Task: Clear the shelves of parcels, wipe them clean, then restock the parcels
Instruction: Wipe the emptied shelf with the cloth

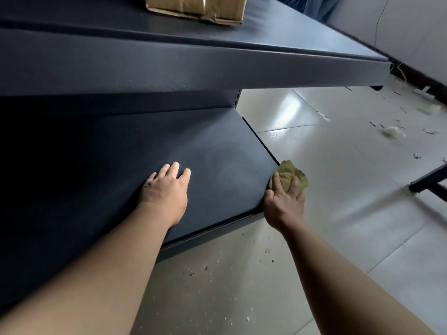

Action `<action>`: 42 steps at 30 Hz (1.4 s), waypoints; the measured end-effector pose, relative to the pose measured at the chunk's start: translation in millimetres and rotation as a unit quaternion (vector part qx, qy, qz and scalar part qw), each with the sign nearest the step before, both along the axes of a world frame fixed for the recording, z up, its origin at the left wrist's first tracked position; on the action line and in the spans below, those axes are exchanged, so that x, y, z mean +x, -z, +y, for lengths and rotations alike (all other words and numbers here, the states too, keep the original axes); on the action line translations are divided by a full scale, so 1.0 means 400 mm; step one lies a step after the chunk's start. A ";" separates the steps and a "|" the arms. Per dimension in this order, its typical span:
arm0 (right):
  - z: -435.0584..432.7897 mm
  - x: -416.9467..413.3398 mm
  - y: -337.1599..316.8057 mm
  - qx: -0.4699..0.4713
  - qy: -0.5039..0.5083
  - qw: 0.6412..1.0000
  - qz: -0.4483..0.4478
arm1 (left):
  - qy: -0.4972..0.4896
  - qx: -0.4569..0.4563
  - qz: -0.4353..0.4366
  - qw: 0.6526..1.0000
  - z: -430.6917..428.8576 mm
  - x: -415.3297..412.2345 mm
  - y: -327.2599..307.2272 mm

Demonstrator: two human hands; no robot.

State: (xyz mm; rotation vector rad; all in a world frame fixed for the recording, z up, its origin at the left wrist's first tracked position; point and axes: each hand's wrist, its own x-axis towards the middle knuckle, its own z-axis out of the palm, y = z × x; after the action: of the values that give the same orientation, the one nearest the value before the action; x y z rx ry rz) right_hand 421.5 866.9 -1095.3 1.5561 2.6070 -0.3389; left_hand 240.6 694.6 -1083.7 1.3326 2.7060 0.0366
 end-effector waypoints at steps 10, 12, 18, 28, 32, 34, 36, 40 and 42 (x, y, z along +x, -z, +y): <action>-0.159 -0.005 -0.010 -0.054 0.044 0.992 0.109 | -0.018 0.009 0.001 1.000 -0.151 0.008 -0.012; -0.201 -0.023 -0.019 -0.058 0.048 0.992 0.106 | -0.018 0.013 0.000 1.000 -0.183 0.009 -0.012; -0.348 -0.084 -0.036 -0.040 0.052 0.997 0.038 | -0.026 0.013 -0.018 0.999 -0.296 0.009 -0.016; -0.484 -0.112 -0.039 0.044 -0.084 0.994 0.059 | -0.036 0.049 -0.033 0.998 -0.456 -0.036 -0.011; -0.564 -0.117 -0.030 0.054 -0.141 0.985 0.081 | -0.027 0.084 -0.037 0.995 -0.481 -0.054 0.000; -0.604 -0.133 -0.037 0.027 -0.177 0.981 0.073 | -0.031 0.092 -0.051 0.994 -0.493 -0.056 -0.005; -0.637 -0.148 -0.052 -0.003 -0.218 0.974 0.069 | -0.040 0.088 -0.067 0.993 -0.514 -0.044 -0.014; -0.670 -0.164 -0.128 -0.132 -0.286 0.946 0.078 | -0.075 0.011 -0.138 0.988 -0.573 -0.019 -0.068; -0.680 -0.159 -0.179 -0.187 -0.261 0.942 0.099 | -0.091 -0.049 -0.189 0.977 -0.603 -0.013 -0.112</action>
State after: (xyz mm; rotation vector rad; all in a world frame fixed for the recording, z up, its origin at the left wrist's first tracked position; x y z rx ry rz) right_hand 357.9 594.9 -1023.7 0.7111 2.7482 -0.9057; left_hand 235.5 453.5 -1038.9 0.9366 2.4580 0.1549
